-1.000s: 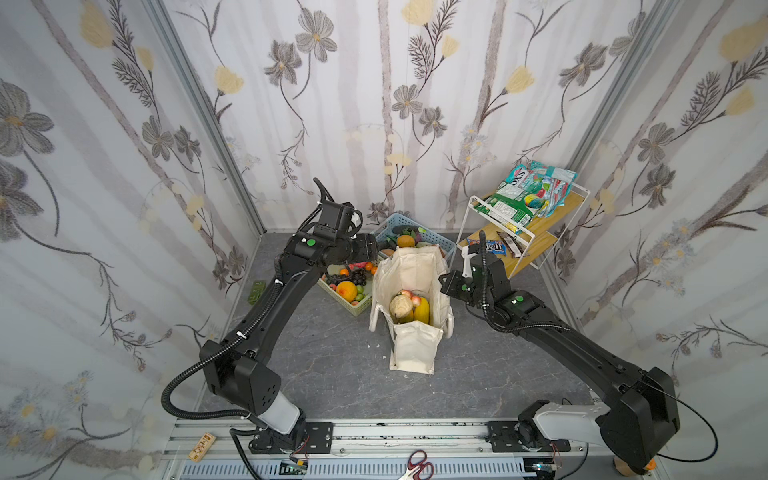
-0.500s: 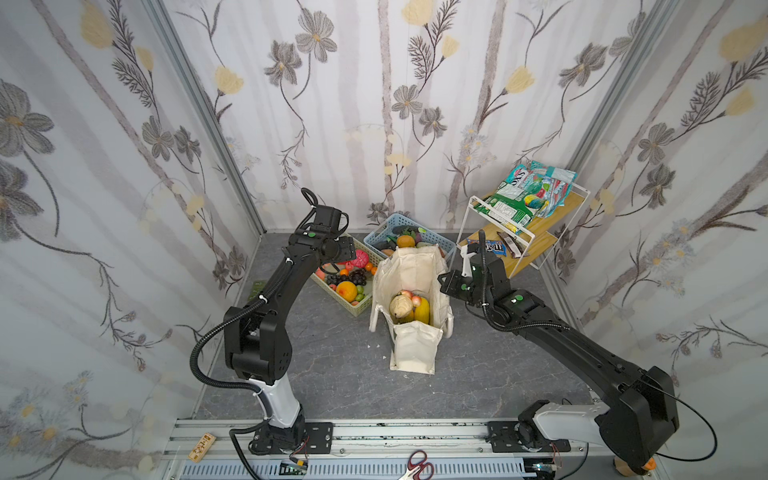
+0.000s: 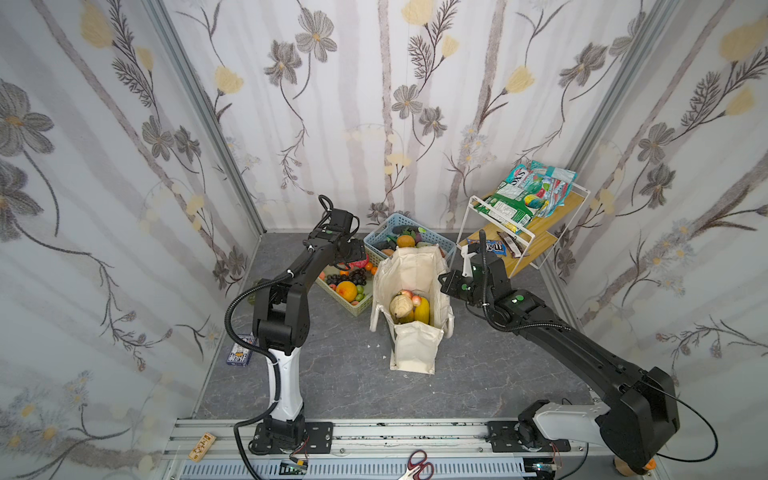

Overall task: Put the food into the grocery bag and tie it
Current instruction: 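Move the left gripper over the green basket toward the pink fruit, then close the left gripper on the pink fruit and lift it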

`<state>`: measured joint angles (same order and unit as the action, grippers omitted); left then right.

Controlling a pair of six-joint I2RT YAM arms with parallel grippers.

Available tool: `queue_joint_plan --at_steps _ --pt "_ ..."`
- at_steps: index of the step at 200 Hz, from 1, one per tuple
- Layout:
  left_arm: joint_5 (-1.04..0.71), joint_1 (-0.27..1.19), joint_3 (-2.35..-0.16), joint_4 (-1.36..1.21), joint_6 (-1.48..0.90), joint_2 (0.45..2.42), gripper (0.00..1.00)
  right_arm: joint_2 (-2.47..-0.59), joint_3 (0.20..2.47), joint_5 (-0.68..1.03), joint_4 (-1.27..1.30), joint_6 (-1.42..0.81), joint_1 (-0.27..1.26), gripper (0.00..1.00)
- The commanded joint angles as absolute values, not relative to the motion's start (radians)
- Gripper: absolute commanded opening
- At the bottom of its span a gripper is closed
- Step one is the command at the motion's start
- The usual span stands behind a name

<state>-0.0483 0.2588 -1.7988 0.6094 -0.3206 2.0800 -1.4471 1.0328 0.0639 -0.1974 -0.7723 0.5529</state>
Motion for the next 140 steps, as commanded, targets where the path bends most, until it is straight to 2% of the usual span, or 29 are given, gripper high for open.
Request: queue_joint_plan --at_steps 1,140 --pt "-0.032 0.259 -1.83 0.569 -0.354 2.119 0.81 -1.443 1.036 0.041 -0.203 -0.769 0.553 0.01" --pt "-0.028 0.261 -1.95 0.495 -0.413 2.301 0.78 -1.443 1.026 0.039 -0.197 -0.773 0.553 0.01"
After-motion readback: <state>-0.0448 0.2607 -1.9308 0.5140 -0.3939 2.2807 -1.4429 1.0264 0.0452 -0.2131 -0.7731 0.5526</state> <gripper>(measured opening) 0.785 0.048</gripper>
